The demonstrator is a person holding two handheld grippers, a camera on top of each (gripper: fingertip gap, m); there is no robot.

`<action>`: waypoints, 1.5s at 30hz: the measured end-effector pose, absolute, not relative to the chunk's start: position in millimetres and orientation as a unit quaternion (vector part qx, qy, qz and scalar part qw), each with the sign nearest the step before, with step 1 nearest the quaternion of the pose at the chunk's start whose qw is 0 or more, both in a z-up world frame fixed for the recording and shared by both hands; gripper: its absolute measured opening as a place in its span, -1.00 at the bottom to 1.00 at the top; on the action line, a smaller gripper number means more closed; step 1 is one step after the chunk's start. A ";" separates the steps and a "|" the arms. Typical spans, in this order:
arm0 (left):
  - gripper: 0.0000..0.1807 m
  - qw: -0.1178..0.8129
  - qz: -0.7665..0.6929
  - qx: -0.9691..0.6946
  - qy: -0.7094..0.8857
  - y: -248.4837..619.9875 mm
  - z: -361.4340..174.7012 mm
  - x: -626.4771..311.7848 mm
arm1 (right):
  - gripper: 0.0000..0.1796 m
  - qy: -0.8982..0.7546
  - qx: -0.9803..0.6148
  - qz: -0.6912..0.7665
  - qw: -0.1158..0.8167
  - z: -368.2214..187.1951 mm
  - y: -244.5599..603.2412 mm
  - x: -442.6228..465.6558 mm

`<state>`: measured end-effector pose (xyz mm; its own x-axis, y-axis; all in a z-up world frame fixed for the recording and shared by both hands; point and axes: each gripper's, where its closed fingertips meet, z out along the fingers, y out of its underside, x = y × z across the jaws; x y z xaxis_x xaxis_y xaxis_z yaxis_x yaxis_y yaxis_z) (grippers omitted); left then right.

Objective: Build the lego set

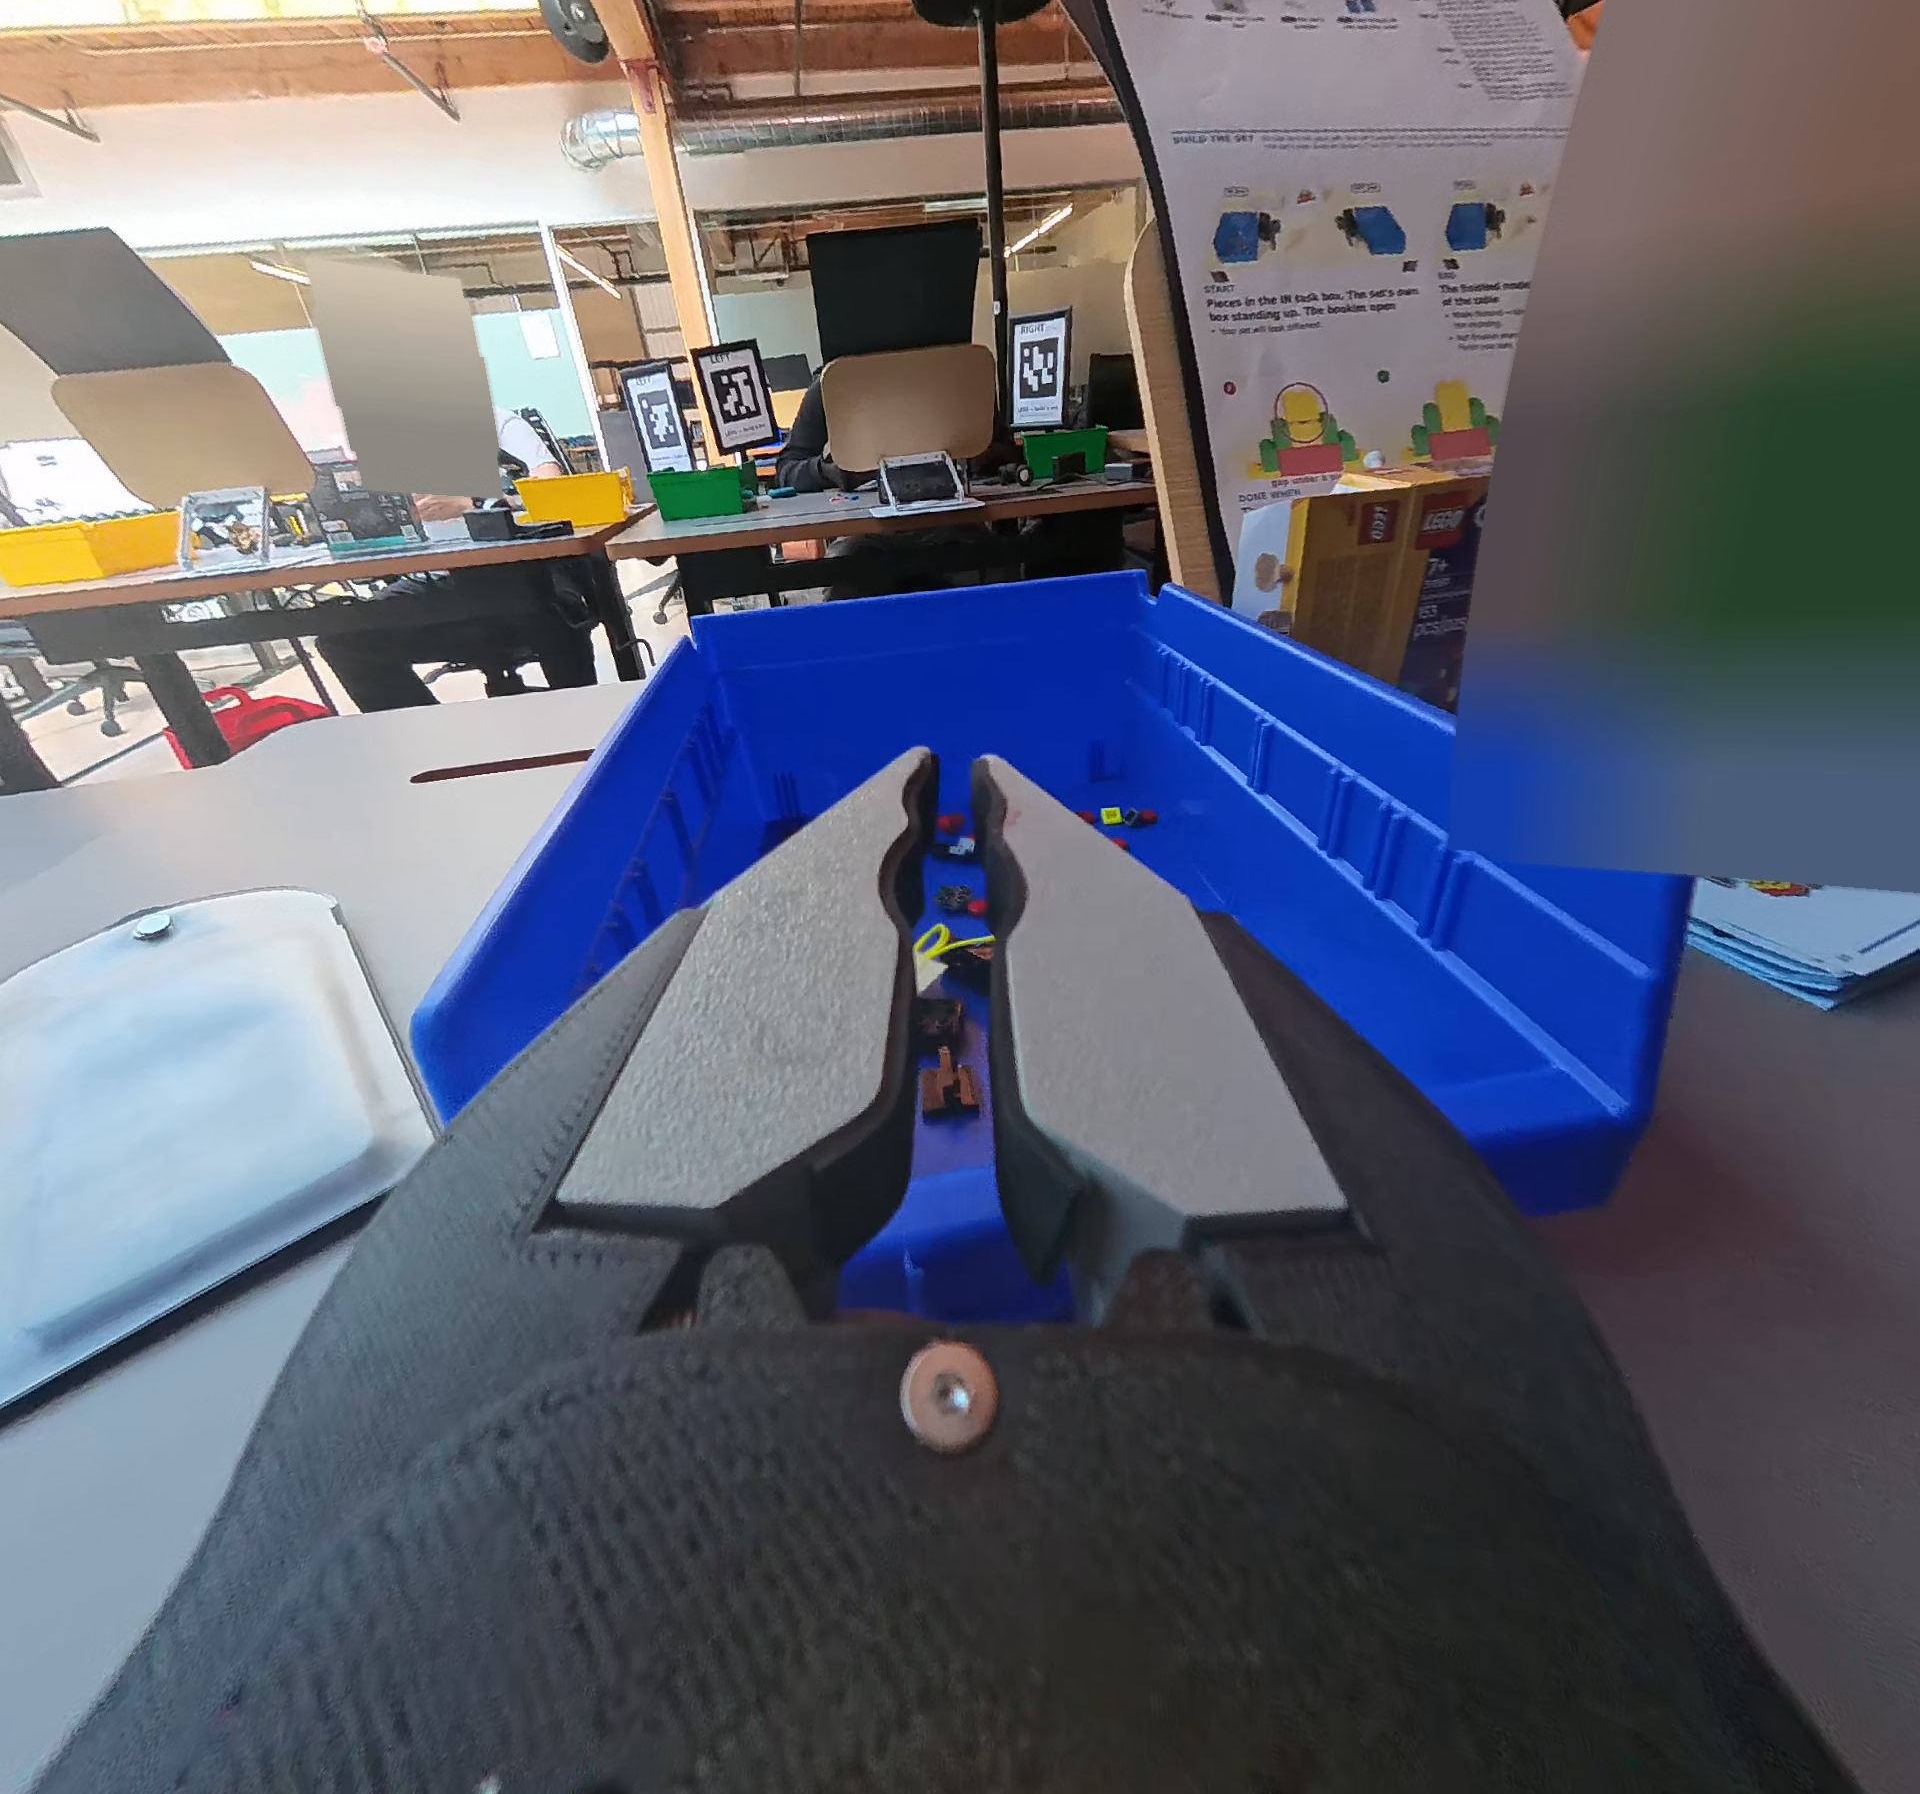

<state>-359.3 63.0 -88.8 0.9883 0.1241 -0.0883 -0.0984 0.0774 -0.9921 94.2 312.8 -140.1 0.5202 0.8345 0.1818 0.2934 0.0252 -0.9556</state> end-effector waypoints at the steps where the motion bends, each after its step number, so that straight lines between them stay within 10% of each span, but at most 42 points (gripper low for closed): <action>1: -0.98 0.731 0.077 -0.678 -0.007 63.8 -89.8 -358.4 | -0.43 -0.425 -0.655 0.250 0.573 -138.2 312.8 93.9; 45: -0.60 0.743 0.054 -0.649 0.156 142.4 -13.8 -322.8 | -0.20 -0.360 -0.681 0.239 0.591 -132.1 316.9 121.2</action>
